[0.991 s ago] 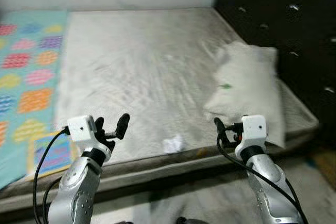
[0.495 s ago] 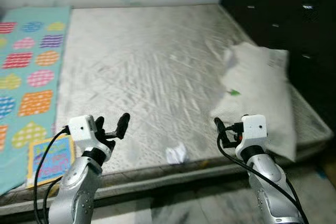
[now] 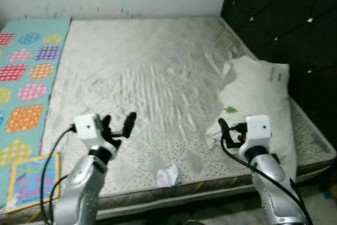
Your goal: Clean up the room
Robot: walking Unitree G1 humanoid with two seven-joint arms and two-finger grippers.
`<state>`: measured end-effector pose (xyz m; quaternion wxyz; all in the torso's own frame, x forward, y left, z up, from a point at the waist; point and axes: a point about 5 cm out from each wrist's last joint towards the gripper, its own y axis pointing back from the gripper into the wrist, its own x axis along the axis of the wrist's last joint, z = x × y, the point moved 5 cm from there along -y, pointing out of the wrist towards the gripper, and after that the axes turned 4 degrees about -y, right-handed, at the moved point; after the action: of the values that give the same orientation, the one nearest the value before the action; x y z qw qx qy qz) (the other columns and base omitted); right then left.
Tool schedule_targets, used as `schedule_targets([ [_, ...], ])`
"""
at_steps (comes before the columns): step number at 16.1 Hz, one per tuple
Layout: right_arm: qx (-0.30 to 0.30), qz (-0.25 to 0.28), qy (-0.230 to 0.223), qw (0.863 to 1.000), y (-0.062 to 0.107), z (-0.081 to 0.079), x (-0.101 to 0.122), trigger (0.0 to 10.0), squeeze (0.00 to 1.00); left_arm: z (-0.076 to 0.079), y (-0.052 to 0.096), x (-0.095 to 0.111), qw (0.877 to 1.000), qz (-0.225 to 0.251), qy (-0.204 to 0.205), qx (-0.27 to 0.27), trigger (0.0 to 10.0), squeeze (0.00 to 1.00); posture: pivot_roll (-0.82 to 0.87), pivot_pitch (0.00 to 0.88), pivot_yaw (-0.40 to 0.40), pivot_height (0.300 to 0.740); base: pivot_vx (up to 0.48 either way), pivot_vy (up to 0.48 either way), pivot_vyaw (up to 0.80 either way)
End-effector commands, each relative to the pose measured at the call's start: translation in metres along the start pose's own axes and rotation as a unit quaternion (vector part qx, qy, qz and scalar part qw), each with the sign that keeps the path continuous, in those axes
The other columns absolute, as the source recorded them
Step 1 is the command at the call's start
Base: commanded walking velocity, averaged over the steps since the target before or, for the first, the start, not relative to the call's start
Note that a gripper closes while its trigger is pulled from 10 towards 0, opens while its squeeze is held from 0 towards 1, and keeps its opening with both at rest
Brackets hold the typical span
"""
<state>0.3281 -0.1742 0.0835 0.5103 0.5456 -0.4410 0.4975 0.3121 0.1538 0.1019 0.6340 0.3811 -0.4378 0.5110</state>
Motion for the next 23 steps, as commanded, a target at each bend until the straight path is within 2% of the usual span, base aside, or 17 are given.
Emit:
schedule_targets([
  [1,0.007,0.001,0.005,1.000,0.001,-0.003,0.001,10.0,0.00,-0.007,0.004,-0.002,1.000,-0.006,-0.002,0.014,10.0,0.00,-0.13,0.101,-0.041,0.740,0.000,0.000,0.00],
  [8,0.014,-0.001,0.012,1.000,0.000,-0.006,0.001,10.0,0.00,-0.010,0.003,-0.003,1.000,-0.011,-0.004,0.020,10.0,0.00,-0.13,0.103,-0.042,0.740,0.000,0.000,0.64],
  [11,0.008,-0.003,0.003,1.000,0.000,-0.002,0.002,10.0,0.00,-0.014,0.010,-0.001,0.999,-0.012,-0.018,0.035,10.0,0.00,-0.14,0.110,-0.035,0.740,0.000,0.000,0.00],
  [13,0.002,-0.006,-0.001,1.000,0.001,0.000,0.000,10.0,0.00,-0.018,0.015,-0.001,0.999,-0.011,-0.010,0.045,10.0,0.00,-0.14,0.114,-0.039,0.740,0.000,0.000,0.00],
  [15,0.003,-0.010,-0.004,1.000,-0.001,-0.001,-0.001,10.0,0.00,-0.016,0.012,-0.002,0.999,-0.015,-0.009,0.043,10.0,0.00,-0.14,0.114,-0.042,0.740,0.000,0.000,0.00],
  [19,0.001,-0.013,-0.005,1.000,-0.001,0.000,-0.002,10.0,0.00,-0.014,0.011,-0.003,0.999,-0.018,-0.006,0.041,10.0,0.00,-0.14,0.114,-0.042,0.740,0.000,0.000,-0.80],
  [23,0.003,-0.014,-0.006,1.000,-0.001,-0.001,-0.002,10.0,0.00,-0.014,0.011,-0.004,0.999,-0.023,-0.006,0.039,10.0,0.00,-0.14,0.110,-0.041,0.740,0.000,0.246,0.00],
])
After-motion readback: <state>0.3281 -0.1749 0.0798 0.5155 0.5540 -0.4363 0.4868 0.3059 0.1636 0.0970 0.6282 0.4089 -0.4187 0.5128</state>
